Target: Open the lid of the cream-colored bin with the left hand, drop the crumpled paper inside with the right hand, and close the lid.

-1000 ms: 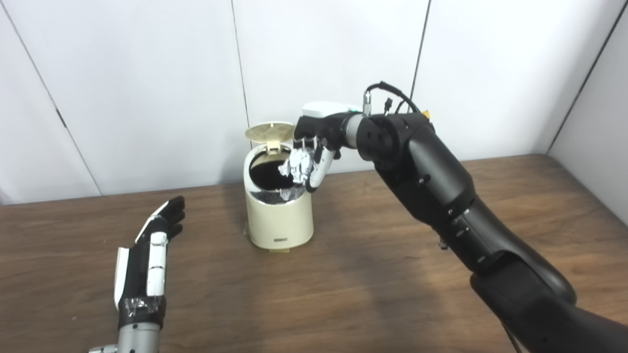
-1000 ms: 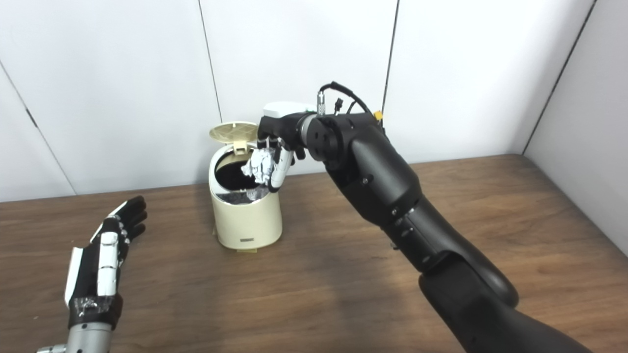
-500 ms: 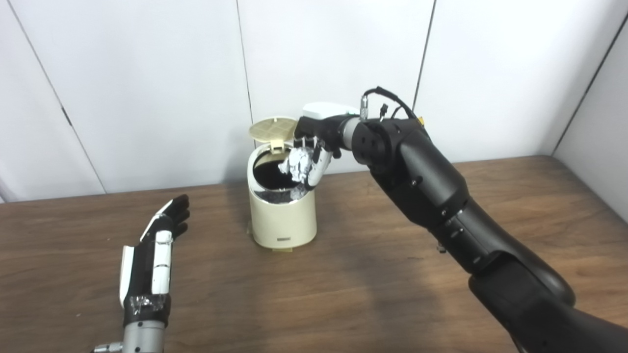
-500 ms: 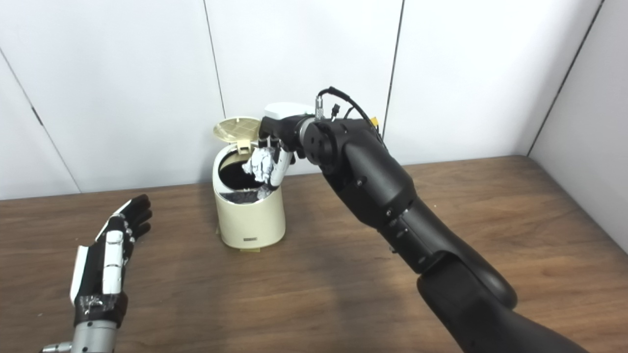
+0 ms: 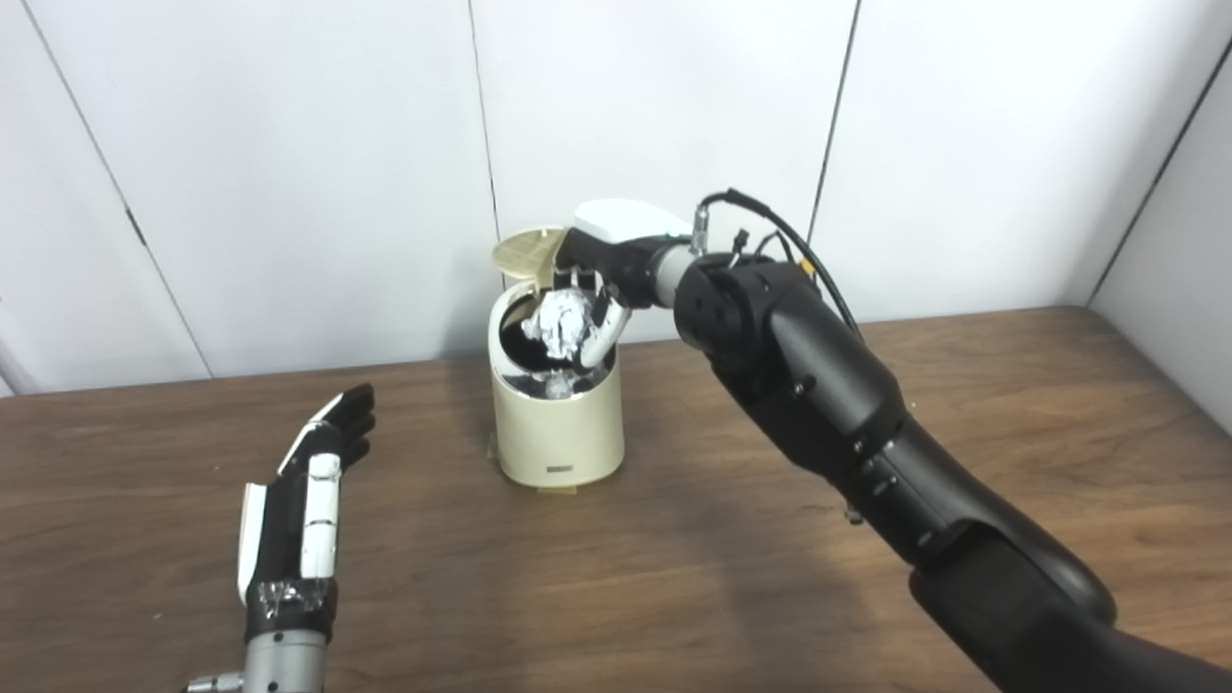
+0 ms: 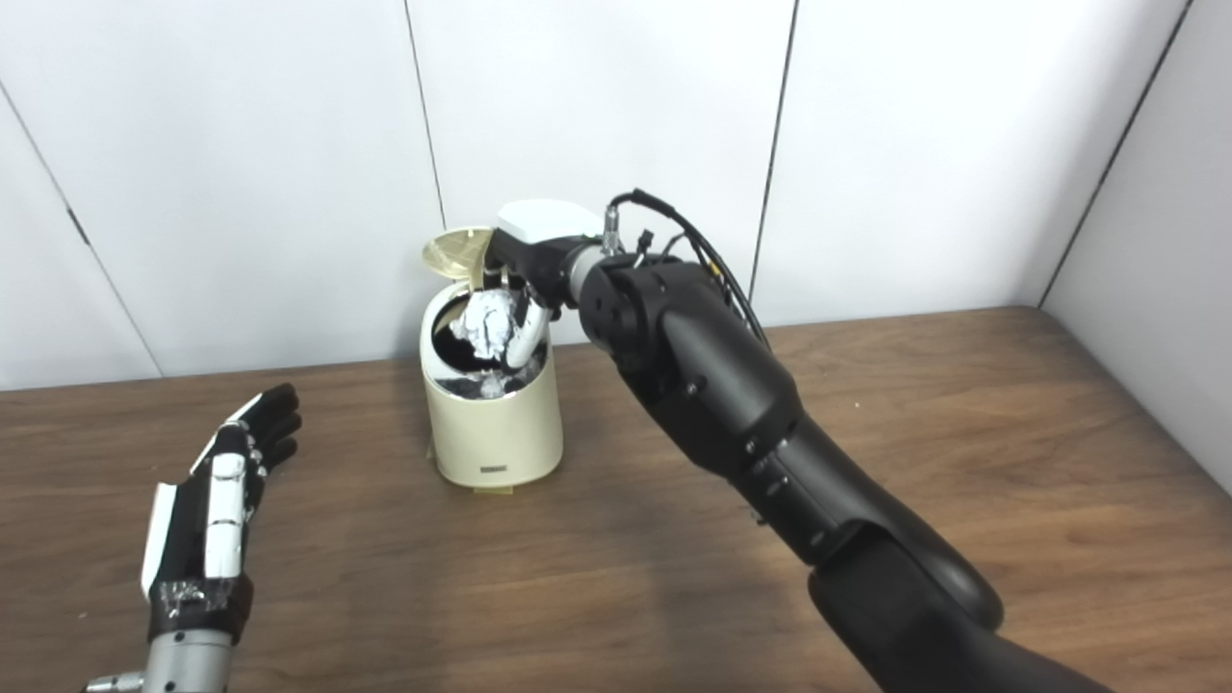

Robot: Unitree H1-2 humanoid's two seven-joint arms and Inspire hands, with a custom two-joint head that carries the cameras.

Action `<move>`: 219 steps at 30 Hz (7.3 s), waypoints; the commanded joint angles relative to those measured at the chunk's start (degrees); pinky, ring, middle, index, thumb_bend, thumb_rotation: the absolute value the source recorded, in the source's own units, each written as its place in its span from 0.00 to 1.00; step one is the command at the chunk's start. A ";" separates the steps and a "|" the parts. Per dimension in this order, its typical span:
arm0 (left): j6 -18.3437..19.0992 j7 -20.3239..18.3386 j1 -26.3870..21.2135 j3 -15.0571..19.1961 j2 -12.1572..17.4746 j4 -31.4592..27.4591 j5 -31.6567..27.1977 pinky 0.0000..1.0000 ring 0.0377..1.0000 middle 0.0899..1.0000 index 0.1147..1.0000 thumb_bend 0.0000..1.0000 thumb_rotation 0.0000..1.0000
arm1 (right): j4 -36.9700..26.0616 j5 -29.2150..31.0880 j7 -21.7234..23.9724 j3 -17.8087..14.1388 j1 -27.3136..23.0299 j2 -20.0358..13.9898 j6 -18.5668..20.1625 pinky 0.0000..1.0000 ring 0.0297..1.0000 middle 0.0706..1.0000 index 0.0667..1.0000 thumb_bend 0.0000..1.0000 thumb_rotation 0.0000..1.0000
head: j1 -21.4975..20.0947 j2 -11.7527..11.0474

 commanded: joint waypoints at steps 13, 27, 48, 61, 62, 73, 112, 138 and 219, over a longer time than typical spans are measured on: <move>-1.85 0.35 -1.21 -0.19 -0.24 -0.99 -0.06 0.84 0.86 0.85 0.84 0.55 0.98 | -2.50 -0.55 -6.96 -0.11 -0.25 0.40 -1.51 0.15 0.21 0.39 0.45 0.53 0.00 | -0.42 -0.17; -1.22 0.28 -1.15 -0.27 -0.23 -1.24 0.16 0.85 0.87 0.86 0.84 0.55 0.98 | -2.18 -2.43 -11.03 0.52 0.65 1.46 -0.81 0.21 0.26 0.35 0.46 0.52 0.00 | -0.66 -0.47; -0.82 0.07 -1.10 -0.26 -0.24 -1.31 -0.33 0.85 0.87 0.86 0.84 0.55 0.99 | -1.12 -3.51 -10.02 1.14 -0.02 1.54 0.20 0.32 0.44 0.59 0.60 0.90 0.04 | -0.84 -0.58; -1.07 0.12 -1.07 -0.32 -0.19 -1.37 -0.06 0.84 0.87 0.86 0.84 0.55 0.98 | -1.64 -4.40 -10.44 2.00 0.78 0.84 -1.27 0.52 0.69 0.78 0.69 1.00 0.08 | -0.89 -0.64; -1.08 0.10 -1.09 -0.33 -0.18 -1.33 -0.07 0.84 0.87 0.86 0.84 0.54 0.99 | -1.69 -4.52 -10.33 2.06 0.81 0.79 -1.28 0.54 0.72 0.79 0.70 1.00 0.09 | -0.88 -0.65; -0.82 -0.01 -1.08 -0.29 -0.06 -1.48 -0.10 0.84 0.87 0.86 0.84 0.54 1.00 | -2.36 -2.77 -12.99 1.32 1.72 0.80 -4.05 0.44 0.57 0.68 0.62 0.95 0.03 | -0.94 -0.50; -0.71 -0.70 -1.21 -0.05 0.81 -1.24 -0.63 0.84 0.87 0.86 0.84 0.55 0.97 | -16.05 16.56 -53.20 -16.42 31.98 7.77 -27.05 0.29 0.36 0.41 0.49 0.51 0.00 | -0.70 0.12; -2.43 -0.84 0.61 -0.10 0.52 -1.58 -1.54 0.81 0.86 0.84 0.81 0.20 0.81 | -7.74 38.30 -47.28 -20.44 47.32 6.56 -45.57 0.66 0.76 0.77 0.78 0.23 0.84 | 1.63 0.54; 23.49 -27.65 -48.53 -21.49 13.58 8.02 45.27 0.91 0.89 0.87 0.81 1.00 0.99 | 1.16 35.16 -48.79 -20.89 46.77 9.07 -48.81 0.63 0.72 0.74 0.74 0.24 0.80 | 4.81 -2.38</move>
